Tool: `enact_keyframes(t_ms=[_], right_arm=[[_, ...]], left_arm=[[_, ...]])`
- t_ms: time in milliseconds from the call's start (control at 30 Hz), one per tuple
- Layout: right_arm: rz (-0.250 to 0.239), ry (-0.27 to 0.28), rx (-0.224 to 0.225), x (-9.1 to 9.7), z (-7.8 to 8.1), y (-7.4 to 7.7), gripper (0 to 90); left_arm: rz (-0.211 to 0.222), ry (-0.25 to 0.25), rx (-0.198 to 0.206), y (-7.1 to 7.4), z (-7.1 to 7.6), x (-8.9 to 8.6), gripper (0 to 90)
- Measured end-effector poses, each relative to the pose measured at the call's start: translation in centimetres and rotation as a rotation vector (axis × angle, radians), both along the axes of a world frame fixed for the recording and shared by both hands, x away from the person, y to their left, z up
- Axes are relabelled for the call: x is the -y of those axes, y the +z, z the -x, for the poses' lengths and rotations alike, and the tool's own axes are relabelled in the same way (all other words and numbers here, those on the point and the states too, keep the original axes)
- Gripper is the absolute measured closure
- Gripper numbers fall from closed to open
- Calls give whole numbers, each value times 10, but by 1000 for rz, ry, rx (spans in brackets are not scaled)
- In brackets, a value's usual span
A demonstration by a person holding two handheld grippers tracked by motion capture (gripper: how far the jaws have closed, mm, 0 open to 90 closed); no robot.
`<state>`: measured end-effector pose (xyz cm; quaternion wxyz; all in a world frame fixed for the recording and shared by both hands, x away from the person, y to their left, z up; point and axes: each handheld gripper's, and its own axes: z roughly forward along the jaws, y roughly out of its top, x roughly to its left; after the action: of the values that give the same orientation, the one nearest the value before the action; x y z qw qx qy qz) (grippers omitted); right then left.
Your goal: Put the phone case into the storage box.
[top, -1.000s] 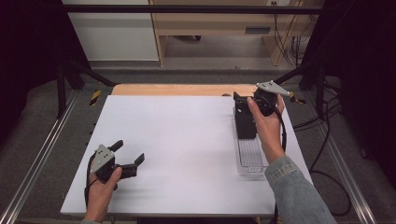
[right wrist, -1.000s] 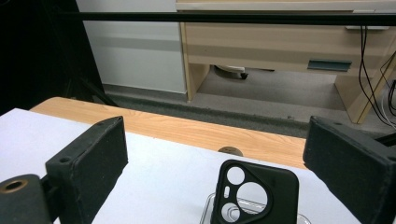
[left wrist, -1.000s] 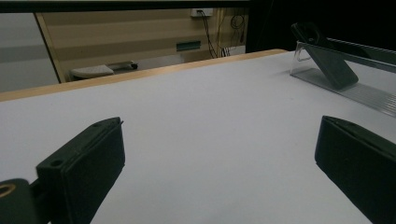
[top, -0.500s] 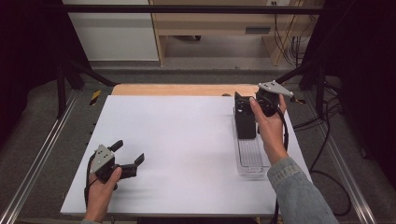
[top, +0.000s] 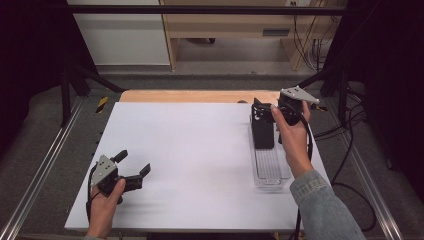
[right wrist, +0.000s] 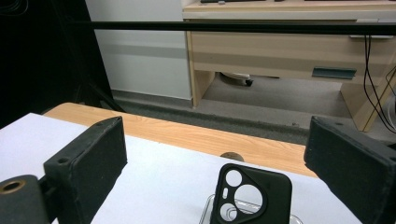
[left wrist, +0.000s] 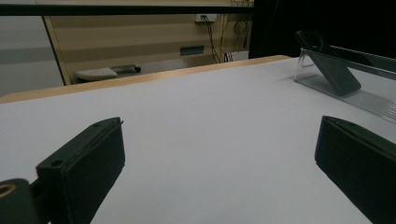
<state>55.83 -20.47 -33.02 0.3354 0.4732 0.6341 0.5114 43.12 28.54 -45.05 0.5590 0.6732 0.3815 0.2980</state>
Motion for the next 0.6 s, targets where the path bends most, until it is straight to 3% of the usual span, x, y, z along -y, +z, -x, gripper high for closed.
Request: enact_keyframes(t_ms=[600], right_arm=[[-2,25,19,10,14,11,50]], left_arm=[[5,9,6,3,12,-9,16]])
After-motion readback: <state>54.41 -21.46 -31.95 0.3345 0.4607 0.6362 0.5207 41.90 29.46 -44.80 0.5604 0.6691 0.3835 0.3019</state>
